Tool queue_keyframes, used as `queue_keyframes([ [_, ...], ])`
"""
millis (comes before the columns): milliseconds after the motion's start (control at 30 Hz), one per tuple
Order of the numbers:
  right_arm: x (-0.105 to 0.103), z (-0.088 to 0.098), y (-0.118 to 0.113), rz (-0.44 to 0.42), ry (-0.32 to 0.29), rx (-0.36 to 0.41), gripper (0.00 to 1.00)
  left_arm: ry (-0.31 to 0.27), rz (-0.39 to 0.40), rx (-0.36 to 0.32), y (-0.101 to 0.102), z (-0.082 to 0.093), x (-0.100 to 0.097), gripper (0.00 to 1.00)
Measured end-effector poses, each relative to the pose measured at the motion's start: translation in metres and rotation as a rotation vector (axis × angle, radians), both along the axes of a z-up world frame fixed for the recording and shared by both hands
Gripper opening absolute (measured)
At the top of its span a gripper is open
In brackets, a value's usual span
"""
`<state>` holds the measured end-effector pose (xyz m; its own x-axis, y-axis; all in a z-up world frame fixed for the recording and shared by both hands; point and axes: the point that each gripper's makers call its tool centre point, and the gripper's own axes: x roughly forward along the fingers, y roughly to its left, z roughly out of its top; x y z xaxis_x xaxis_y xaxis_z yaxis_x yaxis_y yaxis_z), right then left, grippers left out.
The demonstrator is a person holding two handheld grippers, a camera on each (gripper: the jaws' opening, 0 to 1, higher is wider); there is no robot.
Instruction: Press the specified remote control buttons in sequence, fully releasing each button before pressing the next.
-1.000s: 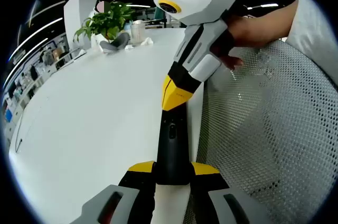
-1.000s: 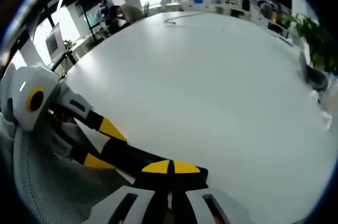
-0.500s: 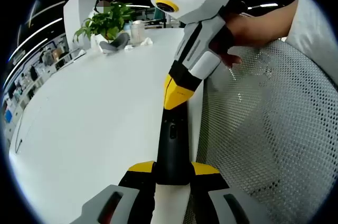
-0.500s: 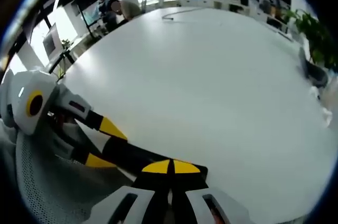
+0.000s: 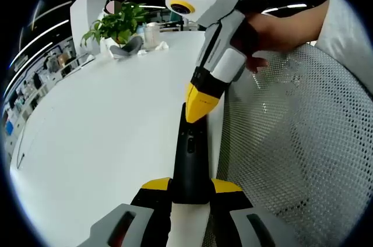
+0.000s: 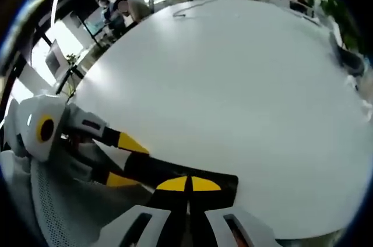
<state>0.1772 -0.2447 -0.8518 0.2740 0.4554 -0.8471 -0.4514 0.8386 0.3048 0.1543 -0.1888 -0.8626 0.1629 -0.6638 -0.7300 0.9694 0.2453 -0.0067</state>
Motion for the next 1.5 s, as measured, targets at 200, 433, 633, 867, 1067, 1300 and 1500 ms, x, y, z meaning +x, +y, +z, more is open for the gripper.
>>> queue_keyframes([
  [200,-0.0027,-0.0011,0.0019,0.012,0.012,-0.002,0.0,0.0,0.0,0.0,0.0003,-0.0003,0.0002,0.25],
  [433,-0.0033,-0.0005,0.0031,0.01,0.016,0.006,0.0,0.001,0.0,-0.001,0.0004,0.0,0.0001,0.25],
  [633,-0.0037,-0.0019,0.0031,0.025,0.004,-0.01,0.0,0.002,0.001,-0.001,0.0003,0.0,-0.0001,0.25],
  [867,-0.004,-0.0021,0.003,0.036,-0.007,-0.001,0.0,0.002,0.001,-0.002,0.0003,-0.0001,-0.0002,0.25],
  [1067,-0.0044,-0.0017,0.0035,0.039,-0.01,0.004,0.0,0.003,0.001,-0.003,0.0003,0.0,-0.0003,0.25],
  [1300,-0.0041,-0.0022,0.0033,0.057,-0.027,-0.011,0.0,0.004,0.002,-0.005,-0.0001,-0.0001,-0.0001,0.25],
  [1500,-0.0037,-0.0028,0.0031,0.063,-0.035,-0.017,0.0,-0.001,-0.009,-0.013,-0.0006,0.0,0.0,0.25],
])
